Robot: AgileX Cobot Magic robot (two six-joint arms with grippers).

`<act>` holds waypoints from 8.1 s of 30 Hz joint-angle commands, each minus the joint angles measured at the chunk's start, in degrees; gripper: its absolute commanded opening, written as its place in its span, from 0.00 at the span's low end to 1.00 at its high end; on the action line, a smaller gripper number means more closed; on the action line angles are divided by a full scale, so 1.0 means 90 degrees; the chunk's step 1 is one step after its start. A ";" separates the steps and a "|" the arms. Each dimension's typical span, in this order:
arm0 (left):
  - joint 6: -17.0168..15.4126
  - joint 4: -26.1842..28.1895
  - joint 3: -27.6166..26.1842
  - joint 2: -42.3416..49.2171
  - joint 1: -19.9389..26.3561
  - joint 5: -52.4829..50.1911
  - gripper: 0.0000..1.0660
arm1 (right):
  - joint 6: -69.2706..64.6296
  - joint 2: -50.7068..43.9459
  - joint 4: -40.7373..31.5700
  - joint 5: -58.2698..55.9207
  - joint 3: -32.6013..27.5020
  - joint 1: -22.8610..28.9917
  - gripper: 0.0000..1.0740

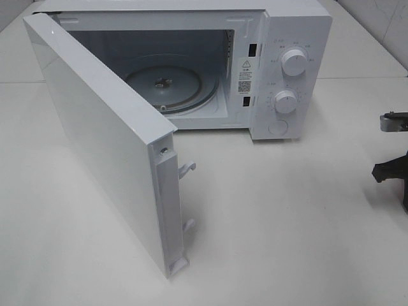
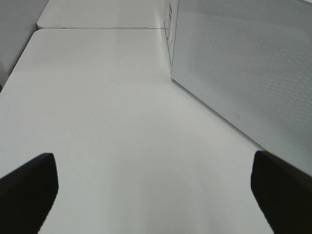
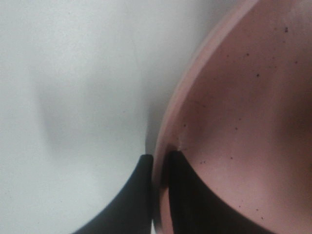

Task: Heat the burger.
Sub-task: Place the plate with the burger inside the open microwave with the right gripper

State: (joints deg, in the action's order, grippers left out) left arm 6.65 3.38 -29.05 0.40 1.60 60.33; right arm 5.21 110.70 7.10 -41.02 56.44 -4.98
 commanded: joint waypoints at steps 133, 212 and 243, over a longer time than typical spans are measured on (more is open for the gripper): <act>-0.0032 0.0006 0.0006 0.0108 -0.0032 -0.0045 0.98 | 0.6283 -0.1388 0.1502 0.1999 -0.0121 0.5666 0.00; -0.0032 0.0006 0.0006 0.0108 -0.0032 -0.0045 0.98 | 0.7149 0.1311 0.1318 0.0560 0.4335 0.5087 0.00; -0.0032 -0.0006 0.0006 0.0108 -0.0032 -0.0045 0.98 | 0.7480 0.2948 0.1120 -0.0331 0.7105 0.5029 0.00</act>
State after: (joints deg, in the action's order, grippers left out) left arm 6.65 3.38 -29.05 0.40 1.60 60.33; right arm 72.25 137.91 16.56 -46.18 119.29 40.68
